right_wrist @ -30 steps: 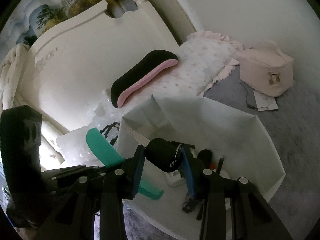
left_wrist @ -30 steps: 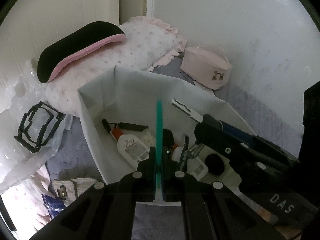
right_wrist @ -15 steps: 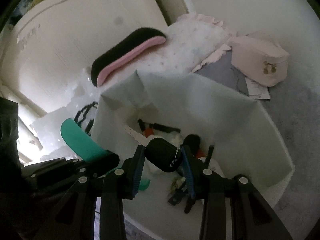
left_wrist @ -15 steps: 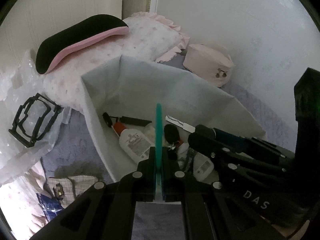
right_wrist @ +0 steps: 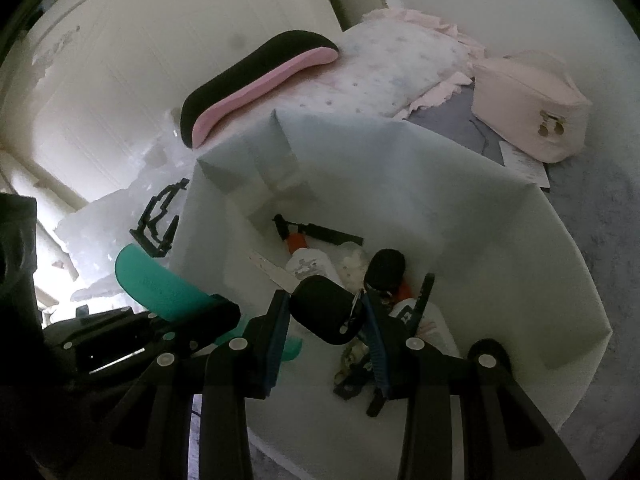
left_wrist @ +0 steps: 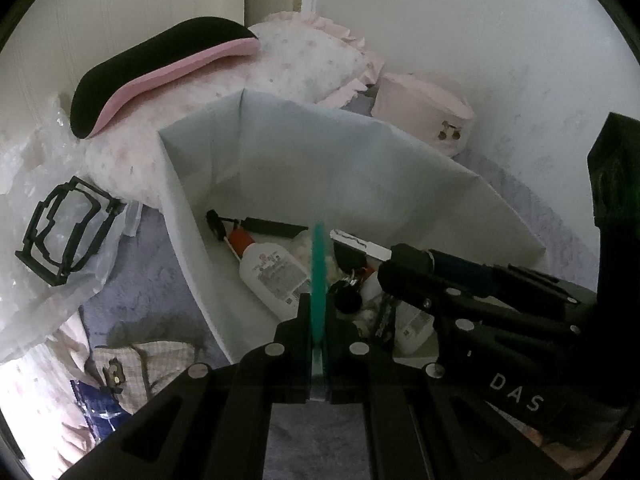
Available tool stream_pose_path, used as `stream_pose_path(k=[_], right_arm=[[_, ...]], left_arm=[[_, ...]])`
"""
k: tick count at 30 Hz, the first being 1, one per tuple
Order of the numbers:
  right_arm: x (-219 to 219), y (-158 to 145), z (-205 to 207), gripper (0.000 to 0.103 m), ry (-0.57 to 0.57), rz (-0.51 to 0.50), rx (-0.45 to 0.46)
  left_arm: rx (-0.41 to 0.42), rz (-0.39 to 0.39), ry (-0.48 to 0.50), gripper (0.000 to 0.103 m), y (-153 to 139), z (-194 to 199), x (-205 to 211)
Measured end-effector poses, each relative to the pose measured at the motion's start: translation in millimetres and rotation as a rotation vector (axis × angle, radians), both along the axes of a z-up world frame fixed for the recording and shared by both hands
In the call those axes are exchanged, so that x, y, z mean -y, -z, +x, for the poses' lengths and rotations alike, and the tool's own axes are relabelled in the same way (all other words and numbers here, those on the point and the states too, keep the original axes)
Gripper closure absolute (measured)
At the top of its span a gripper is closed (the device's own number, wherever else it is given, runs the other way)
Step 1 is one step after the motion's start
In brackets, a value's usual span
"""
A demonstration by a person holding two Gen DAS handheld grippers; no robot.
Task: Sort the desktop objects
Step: 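Open the left gripper to drop the comb while the right gripper drops the car key into the bin, then withdraw both grippers from the bin back toward the items on the rug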
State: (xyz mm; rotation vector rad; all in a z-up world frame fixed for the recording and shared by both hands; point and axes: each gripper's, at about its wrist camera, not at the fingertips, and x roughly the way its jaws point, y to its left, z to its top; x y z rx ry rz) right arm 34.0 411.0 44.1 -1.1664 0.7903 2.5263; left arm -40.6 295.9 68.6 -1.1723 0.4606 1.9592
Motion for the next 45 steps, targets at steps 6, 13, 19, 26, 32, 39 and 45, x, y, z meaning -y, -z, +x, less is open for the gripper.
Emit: stream_pose_path(k=[6, 13, 19, 26, 32, 39, 45], right_arm=[[-3, -4, 0, 0.054, 0.053, 0.046, 0.008], [-1, -7, 0, 0.045, 0.049, 0.047, 0.005], [3, -10, 0, 0.045, 0.050, 0.069, 0.013], [9, -20, 2, 0.045, 0.056, 0.101, 0.004], [36, -44, -3, 0.045, 0.005, 0.148, -0.053], [86, -60, -15, 0.045, -0.119, 0.163, -0.090], [140, -65, -24, 0.045, -0.234, 0.190, -0.098]], left_arm=[[-0.043, -0.010, -0.014, 0.039, -1, 3, 1], [-0.077, 0.003, 0.028, 0.033, -9, 13, -1], [-0.068, 0.025, 0.019, 0.033, -12, 13, 7], [-0.066, 0.064, 0.000, 0.033, -22, 13, 20], [-0.110, 0.099, -0.034, 0.033, -42, 14, 49], [-0.118, 0.133, -0.134, 0.033, -53, 15, 108], [-0.118, 0.169, -0.227, 0.033, -54, 15, 163]])
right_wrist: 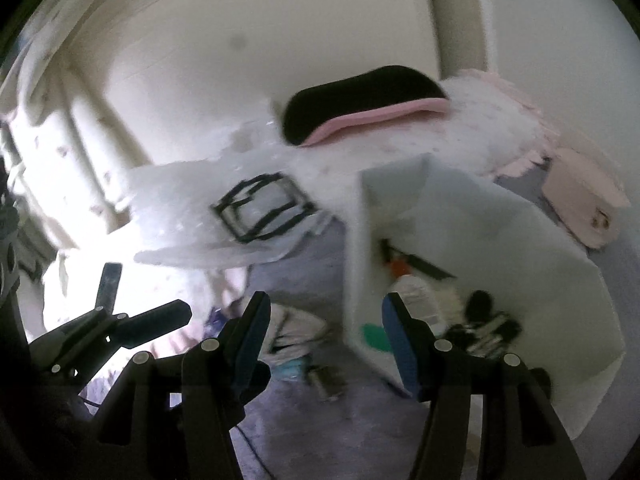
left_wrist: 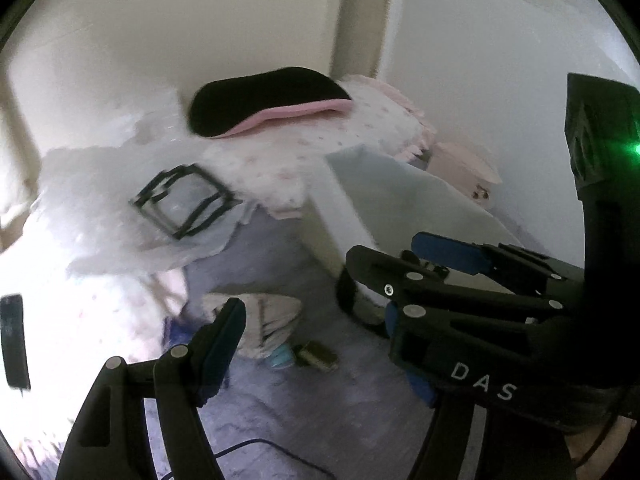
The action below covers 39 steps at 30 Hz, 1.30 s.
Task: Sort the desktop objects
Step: 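Withdraw both grippers from the bin back toward the items on the rug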
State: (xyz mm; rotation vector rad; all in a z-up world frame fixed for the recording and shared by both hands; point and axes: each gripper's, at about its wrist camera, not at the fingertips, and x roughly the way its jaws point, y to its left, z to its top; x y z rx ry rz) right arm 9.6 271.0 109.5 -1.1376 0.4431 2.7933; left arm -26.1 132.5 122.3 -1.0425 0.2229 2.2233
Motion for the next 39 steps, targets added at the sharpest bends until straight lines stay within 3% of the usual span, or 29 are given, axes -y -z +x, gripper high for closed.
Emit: stream_pose_path(k=[6, 14, 20, 26, 30, 35, 39], right_arm=[[36, 7, -8, 0.044, -0.069, -0.006, 0.015], [85, 36, -24, 0.043, -0.158, 0.011, 0.094], [102, 60, -27, 0.044, -0.220, 0.020, 0.118], [89, 78, -24, 0.044, -0.187, 0.016, 0.092], [76, 90, -25, 0.044, -0.169, 0.024, 0.123], [56, 100, -23, 0.044, -0.132, 0.051, 0.175], [39, 103, -21, 0.044, -0.089, -0.001, 0.178]], left_arm=[[0.024, 0.035, -0.076, 0.033, 16, -3, 48], [0.110, 0.062, -0.210, 0.033, 64, -14, 102], [0.156, 0.060, -0.258, 0.033, 98, -22, 125], [0.194, 0.043, -0.255, 0.033, 131, -41, 118], [0.194, 0.037, -0.230, 0.033, 148, -60, 98], [0.140, -0.070, -0.172, 0.033, 166, -86, 67], [0.102, -0.168, -0.137, 0.033, 182, -100, 51]])
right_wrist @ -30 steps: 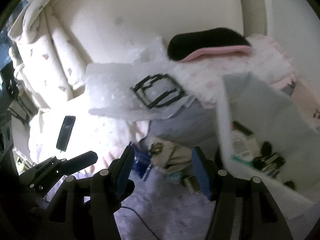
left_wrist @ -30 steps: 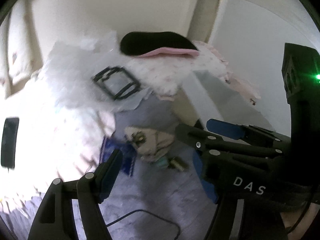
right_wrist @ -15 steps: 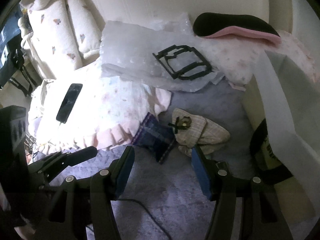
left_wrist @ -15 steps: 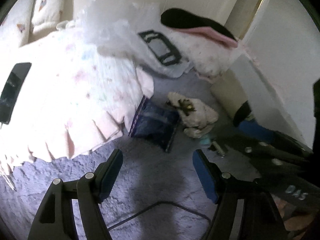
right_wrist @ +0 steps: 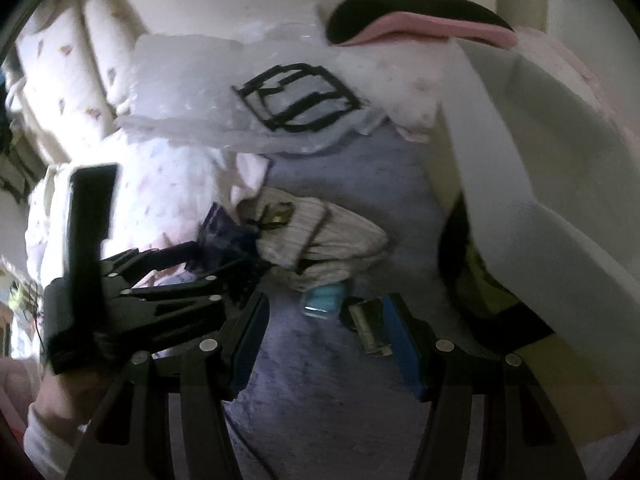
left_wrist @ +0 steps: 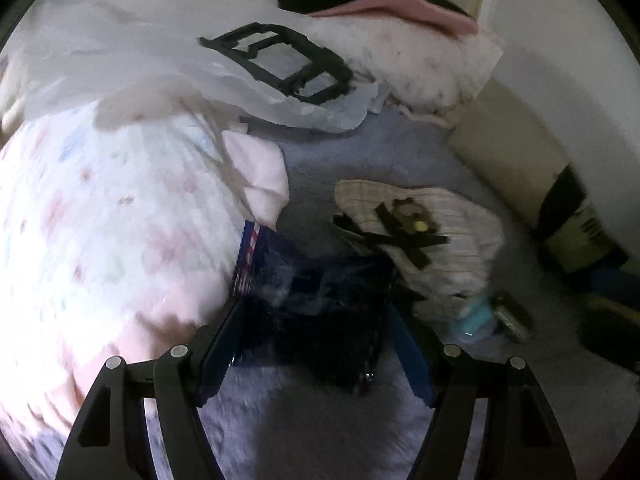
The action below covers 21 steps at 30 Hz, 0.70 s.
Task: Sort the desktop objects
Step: 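Withdraw both grippers from the bin back toward the items on the rug, then grasp the blue snack packet with the left gripper while the right gripper reaches the plaid cloth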
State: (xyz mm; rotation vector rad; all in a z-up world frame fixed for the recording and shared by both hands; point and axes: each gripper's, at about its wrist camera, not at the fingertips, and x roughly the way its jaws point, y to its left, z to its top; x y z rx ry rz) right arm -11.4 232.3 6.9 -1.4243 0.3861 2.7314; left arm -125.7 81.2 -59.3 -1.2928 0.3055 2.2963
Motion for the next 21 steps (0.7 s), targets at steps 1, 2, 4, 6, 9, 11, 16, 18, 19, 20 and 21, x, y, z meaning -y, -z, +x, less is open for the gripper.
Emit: stream_pose_path(k=[1, 2, 4, 6, 9, 11, 16, 18, 19, 20, 21], right_arm=[[-1, 0, 0, 0.044, 0.002, -0.013, -0.003], [-2, 0, 0, 0.044, 0.000, -0.022, -0.005], [0, 0, -1, 0.044, -0.016, -0.022, -0.004], [3, 0, -1, 0.044, -0.032, -0.006, -0.001], [6, 0, -2, 0.044, -0.041, 0.008, 0.002], [7, 0, -2, 0.044, -0.036, 0.001, 0.005], [10, 0, -4, 0.044, -0.042, 0.013, 0.007], [11, 0, -7, 0.044, -0.045, 0.016, 0.000], [12, 0, -10, 0.044, -0.049, 0.008, -0.011], [13, 0, -13, 0.044, -0.053, -0.001, -0.019], [14, 1, -17, 0.044, -0.068, -0.013, -0.023]], left_arm=[[-0.011, -0.018, 0.009, 0.034, 4, -2, -4], [-0.024, -0.044, 0.017, 0.038, 8, -2, -7], [-0.055, -0.130, 0.028, 0.064, 14, 0, -14], [-0.041, -0.123, 0.033, 0.068, 10, 2, -12], [-0.013, -0.096, 0.032, 0.070, 4, 4, -7], [-0.013, -0.083, 0.035, 0.071, -1, 9, -5], [-0.030, -0.066, 0.037, 0.071, -13, 40, 3], [-0.027, -0.048, 0.020, 0.071, -20, 53, 11], [-0.017, -0.030, 0.001, 0.071, -24, 59, 17], [-0.004, -0.013, -0.010, 0.071, -27, 61, 21], [0.004, -0.001, -0.020, 0.071, -31, 65, 28]])
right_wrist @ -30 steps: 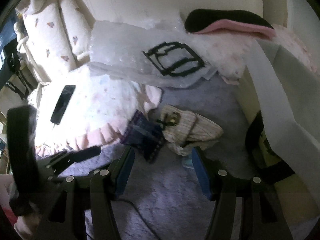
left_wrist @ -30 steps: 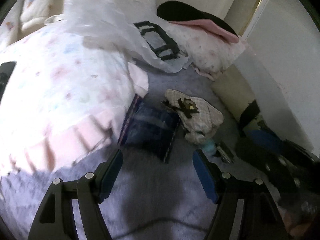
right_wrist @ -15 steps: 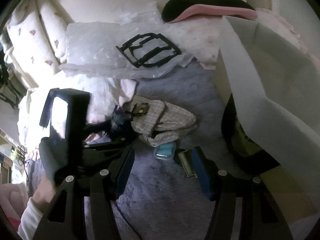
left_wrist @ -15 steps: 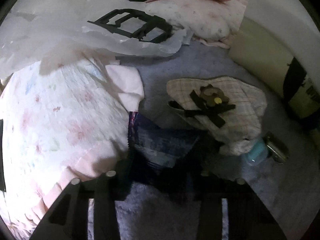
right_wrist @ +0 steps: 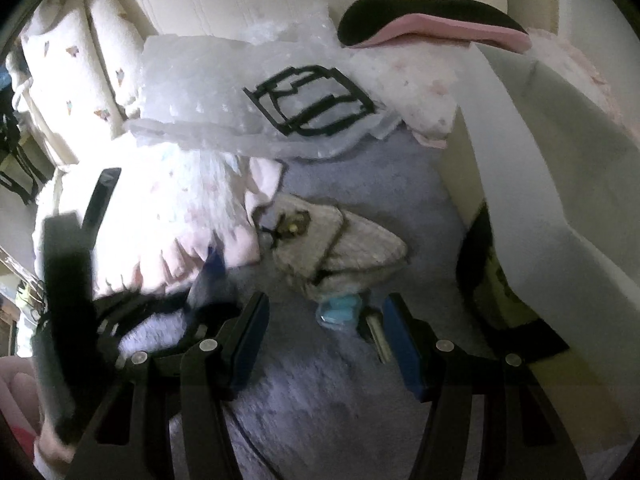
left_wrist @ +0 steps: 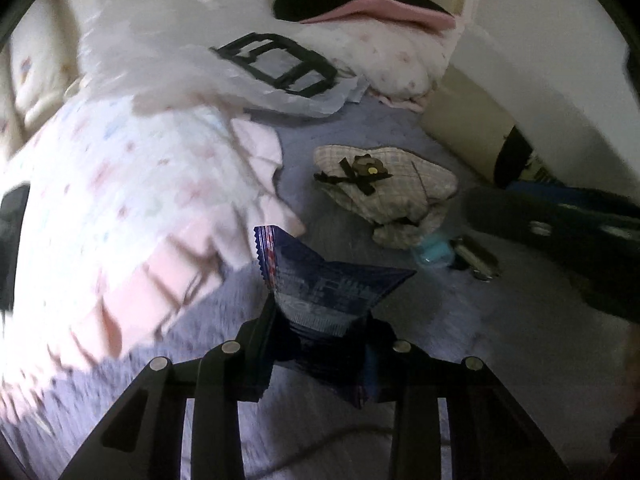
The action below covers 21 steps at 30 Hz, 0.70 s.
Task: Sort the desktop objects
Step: 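Grasp the blue snack packet with the left gripper while the right gripper reaches the plaid cloth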
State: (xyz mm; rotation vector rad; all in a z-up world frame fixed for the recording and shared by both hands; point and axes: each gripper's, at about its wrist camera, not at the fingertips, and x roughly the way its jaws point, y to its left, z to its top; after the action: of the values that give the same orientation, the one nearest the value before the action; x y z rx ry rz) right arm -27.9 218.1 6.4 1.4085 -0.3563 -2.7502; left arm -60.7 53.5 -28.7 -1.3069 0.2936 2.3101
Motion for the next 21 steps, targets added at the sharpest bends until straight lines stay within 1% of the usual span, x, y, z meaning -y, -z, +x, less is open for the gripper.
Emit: stream_pose_path(k=[3, 4, 7, 9, 11, 16, 19, 21], right_arm=[[10, 2, -11, 0.043, -0.041, 0.031, -0.005], [15, 5, -15, 0.043, -0.067, 0.062, -0.004], [23, 10, -20, 0.042, -0.106, 0.139, 0.001], [24, 14, -21, 0.041, -0.124, 0.172, 0.003], [22, 17, -25, 0.038, -0.138, 0.178, 0.004], [22, 26, -32, 0.038, -0.152, 0.145, -0.005], [30, 35, -43, 0.037, -0.165, 0.188, -0.006], [37, 45, -56, 0.033, -0.162, 0.245, -0.014]], left_arm=[[0.014, 0.034, -0.040, 0.071, -10, 5, 12], [0.019, 0.046, -0.043, 0.071, -13, 6, 16], [0.011, 0.041, -0.059, 0.071, -17, 7, 19], [0.011, 0.057, -0.070, 0.071, -18, 7, 21], [0.016, 0.081, -0.077, 0.071, -18, 5, 22], [0.016, 0.098, -0.075, 0.071, -20, 7, 25], [0.020, 0.108, -0.077, 0.071, -20, 6, 26], [0.023, 0.117, -0.085, 0.071, -18, 6, 27]])
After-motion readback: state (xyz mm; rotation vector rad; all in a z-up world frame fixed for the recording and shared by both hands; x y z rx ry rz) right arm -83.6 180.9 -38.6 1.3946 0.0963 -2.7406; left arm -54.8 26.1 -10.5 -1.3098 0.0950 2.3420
